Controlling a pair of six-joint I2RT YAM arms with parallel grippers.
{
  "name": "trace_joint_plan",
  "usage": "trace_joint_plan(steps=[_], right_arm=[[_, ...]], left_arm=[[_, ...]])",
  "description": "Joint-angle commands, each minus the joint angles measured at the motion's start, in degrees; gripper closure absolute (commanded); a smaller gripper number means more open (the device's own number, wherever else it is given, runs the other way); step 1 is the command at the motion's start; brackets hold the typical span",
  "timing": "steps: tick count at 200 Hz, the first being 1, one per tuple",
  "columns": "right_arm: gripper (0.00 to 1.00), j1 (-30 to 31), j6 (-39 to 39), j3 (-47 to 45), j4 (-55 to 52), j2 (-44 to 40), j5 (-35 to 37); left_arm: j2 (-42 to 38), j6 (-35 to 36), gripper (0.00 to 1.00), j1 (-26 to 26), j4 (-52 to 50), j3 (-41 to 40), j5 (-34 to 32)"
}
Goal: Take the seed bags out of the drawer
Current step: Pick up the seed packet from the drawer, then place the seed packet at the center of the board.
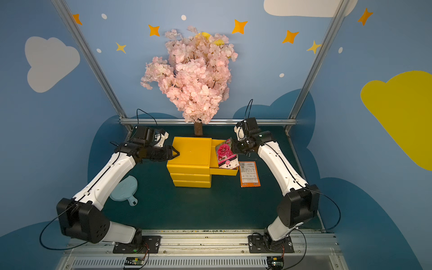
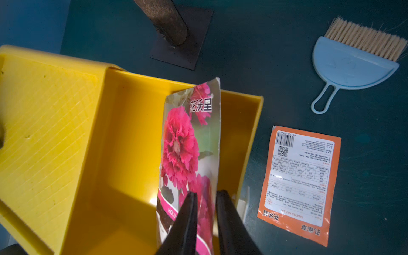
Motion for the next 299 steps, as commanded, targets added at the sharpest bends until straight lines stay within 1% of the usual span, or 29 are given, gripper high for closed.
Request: trace_joint_plan(steps=[1,6,59,93,113,134,157,183,212,248,274,299], right_arm=[[0.95,0.44,0.40,2.31,-0.04,0.24,-0.45],[1.00,0.41,0.58,2.40,-0.05,-0.01,-0.30],[1.00,-0.98,0.85,2.87,0.47,-4.76,1.19],[1.00,-4.02,1.44,2.32,0.64,-8.15,-0.33],[1.00,-6.20,1.53,1.38,0.89,-10.63,0.36],[1.00,-8.62,1.55,-0.05,1.60,-14.28,3.77],[1.00,-10.69,0.91,-1.84,2.57,-18.44,9.02],[1.00,-12.57,0.32,-3.52,2.77,-21.05,13.70],[1.00,-14.25,0.63,-8.25,4.54,-21.90,16.25],[1.00,-16.42,1.19,-17.39,9.80,-20.89,13.12],[1.00,-17.35,1.46,-21.54,12.25,-17.89,11.95],[1.00,-17.64,2.11,-22.21,11.70,-13.05,10.28]], left_arm=[[1.14,0.59,0.43,-0.71,-5.02,-2.07,-0.70],[1.16,0.59,0.43,-0.71,-4.98,-2.07,-0.71],[1.16,0.59,0.43,-0.71,-5.02,-2.15,-0.68],[0.97,0.69,0.43,-0.71,-5.02,-2.24,-0.76],[0.93,0.72,0.44,-0.71,-5.02,-2.33,-0.56],[0.69,0.79,0.44,-0.70,-5.04,-2.42,-0.64],[0.59,0.68,0.44,-0.73,-5.02,-2.46,-0.55],[0.57,0.68,0.44,-0.71,-4.94,-2.33,-0.29],[0.65,0.66,0.44,-0.71,-4.85,-2.16,0.01],[0.23,0.98,0.44,-0.76,-4.85,-2.59,0.04],[0.12,1.01,0.44,-0.71,-4.76,-3.03,0.16],[0.05,0.98,0.44,-0.71,-4.59,-3.21,0.18]])
